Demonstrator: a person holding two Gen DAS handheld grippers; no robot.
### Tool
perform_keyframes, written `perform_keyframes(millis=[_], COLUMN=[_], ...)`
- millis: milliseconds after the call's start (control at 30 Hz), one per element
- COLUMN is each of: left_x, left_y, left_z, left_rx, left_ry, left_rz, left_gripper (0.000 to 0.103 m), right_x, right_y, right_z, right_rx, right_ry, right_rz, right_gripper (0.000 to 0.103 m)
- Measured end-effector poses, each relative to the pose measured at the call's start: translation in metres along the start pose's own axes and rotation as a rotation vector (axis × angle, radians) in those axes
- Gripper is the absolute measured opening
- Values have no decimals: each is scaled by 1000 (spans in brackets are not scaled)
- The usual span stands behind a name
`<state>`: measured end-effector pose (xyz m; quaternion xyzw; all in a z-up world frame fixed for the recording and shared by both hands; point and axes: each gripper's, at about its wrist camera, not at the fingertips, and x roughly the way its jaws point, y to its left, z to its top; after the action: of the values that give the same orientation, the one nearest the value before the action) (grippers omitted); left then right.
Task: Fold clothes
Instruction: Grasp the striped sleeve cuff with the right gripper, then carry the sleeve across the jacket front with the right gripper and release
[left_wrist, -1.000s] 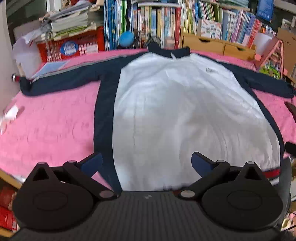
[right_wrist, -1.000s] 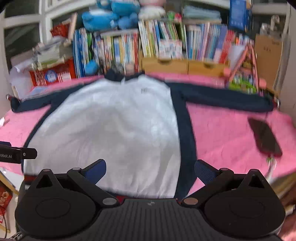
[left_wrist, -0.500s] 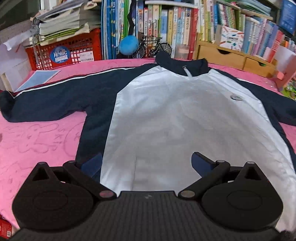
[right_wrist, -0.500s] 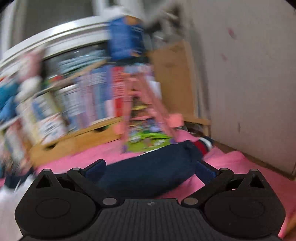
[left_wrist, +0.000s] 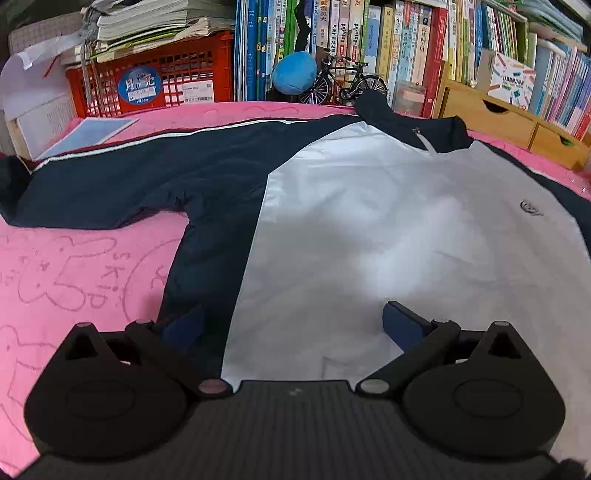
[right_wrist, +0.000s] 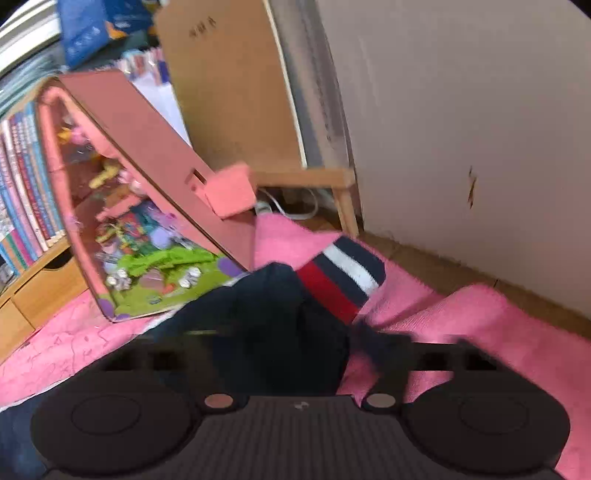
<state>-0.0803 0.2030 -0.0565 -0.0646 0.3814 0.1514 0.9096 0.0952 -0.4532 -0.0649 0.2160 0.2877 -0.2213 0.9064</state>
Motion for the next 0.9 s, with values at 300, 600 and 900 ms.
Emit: perform_keyframes(millis=[300,600,900], left_x=[3,1,-2], left_y=[-2,2,9], left_z=[-8,-7,-8], left_rx=[11,-12,-47], left_ry=[-87,-101,-120], left_rz=[-3,-18,-54], left_gripper=[103,103,103], right_x=[-113,-235,-217], right_y=[67,311,407], right_z=[-16,-134,-249], right_rx=[-162,-684,-847], right_ry=[-318,-319,129], right_rz=[142,765,975], right_gripper=[22,21,74])
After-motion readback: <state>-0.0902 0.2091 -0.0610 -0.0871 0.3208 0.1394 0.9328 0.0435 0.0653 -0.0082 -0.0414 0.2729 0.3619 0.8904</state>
